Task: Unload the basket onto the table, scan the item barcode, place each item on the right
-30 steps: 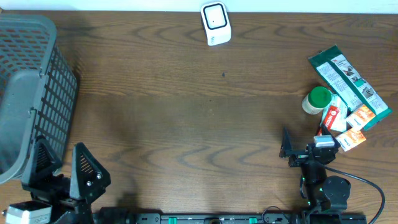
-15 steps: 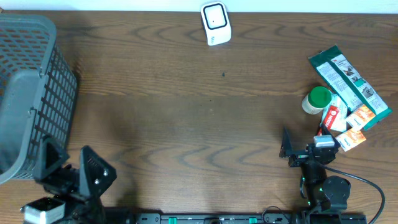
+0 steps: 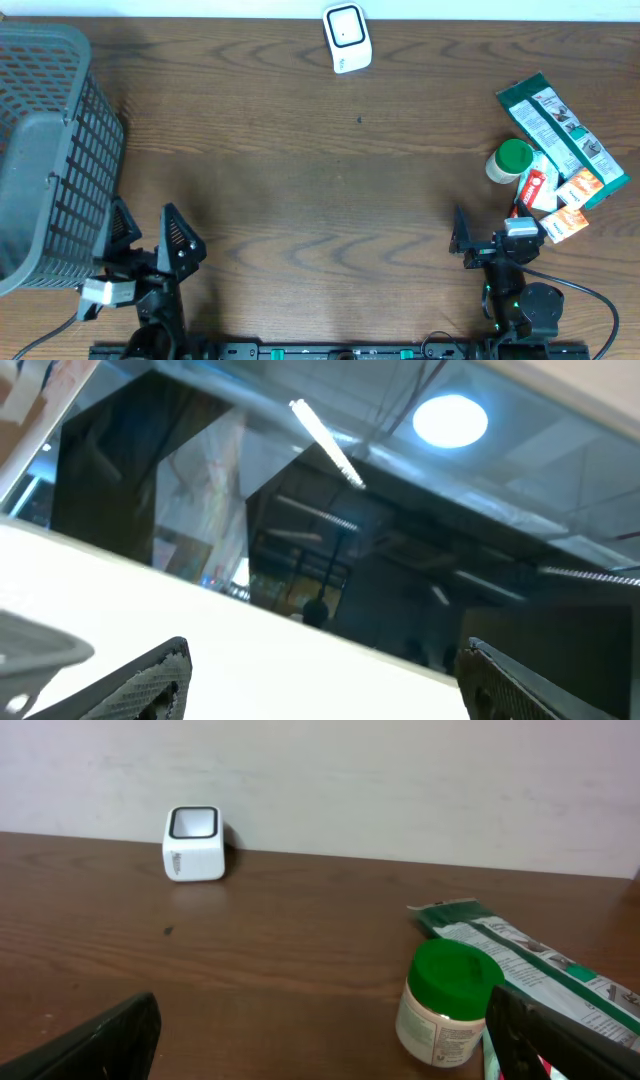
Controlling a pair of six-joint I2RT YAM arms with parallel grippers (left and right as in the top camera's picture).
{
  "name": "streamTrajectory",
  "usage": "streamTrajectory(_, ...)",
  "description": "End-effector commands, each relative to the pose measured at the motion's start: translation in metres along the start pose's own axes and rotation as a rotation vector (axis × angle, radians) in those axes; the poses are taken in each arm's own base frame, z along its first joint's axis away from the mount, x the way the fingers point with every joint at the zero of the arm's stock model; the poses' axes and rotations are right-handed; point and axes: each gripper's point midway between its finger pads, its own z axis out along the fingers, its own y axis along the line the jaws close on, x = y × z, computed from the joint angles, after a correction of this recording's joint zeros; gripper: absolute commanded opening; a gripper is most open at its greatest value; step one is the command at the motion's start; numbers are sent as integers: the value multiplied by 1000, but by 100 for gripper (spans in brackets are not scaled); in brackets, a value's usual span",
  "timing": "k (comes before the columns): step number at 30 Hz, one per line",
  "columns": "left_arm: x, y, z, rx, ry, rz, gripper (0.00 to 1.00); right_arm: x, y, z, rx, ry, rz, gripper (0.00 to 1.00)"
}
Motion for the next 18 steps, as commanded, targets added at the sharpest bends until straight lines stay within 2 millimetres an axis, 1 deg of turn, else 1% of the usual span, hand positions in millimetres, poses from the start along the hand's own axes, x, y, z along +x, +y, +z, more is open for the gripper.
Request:
streamTrajectory(1, 18, 9, -4, -31, 51, 14, 85, 0, -2, 0, 13, 0, 13, 99)
streamTrajectory(6, 45, 25, -8, -92, 165, 24, 85, 0, -2, 0, 13, 0, 13, 99)
streamTrajectory(9, 71, 42, -16, -159, 278, 38, 85, 0, -2, 0, 13, 0, 13, 99)
streamTrajectory(10, 94, 54, -26, -213, 380, 44, 85, 0, -2, 0, 13, 0, 13, 99)
streamTrajectory(12, 115, 70, -40, -288, 475, 55, 85, 0, -2, 0, 13, 0, 13, 99)
streamTrajectory(15, 132, 84, -55, -356, 562, 68, 85, 0, -2, 0, 13, 0, 13, 99)
streamTrajectory(18, 145, 94, -69, -402, 634, 102, 85, 0, -2, 0, 13, 0, 13, 99)
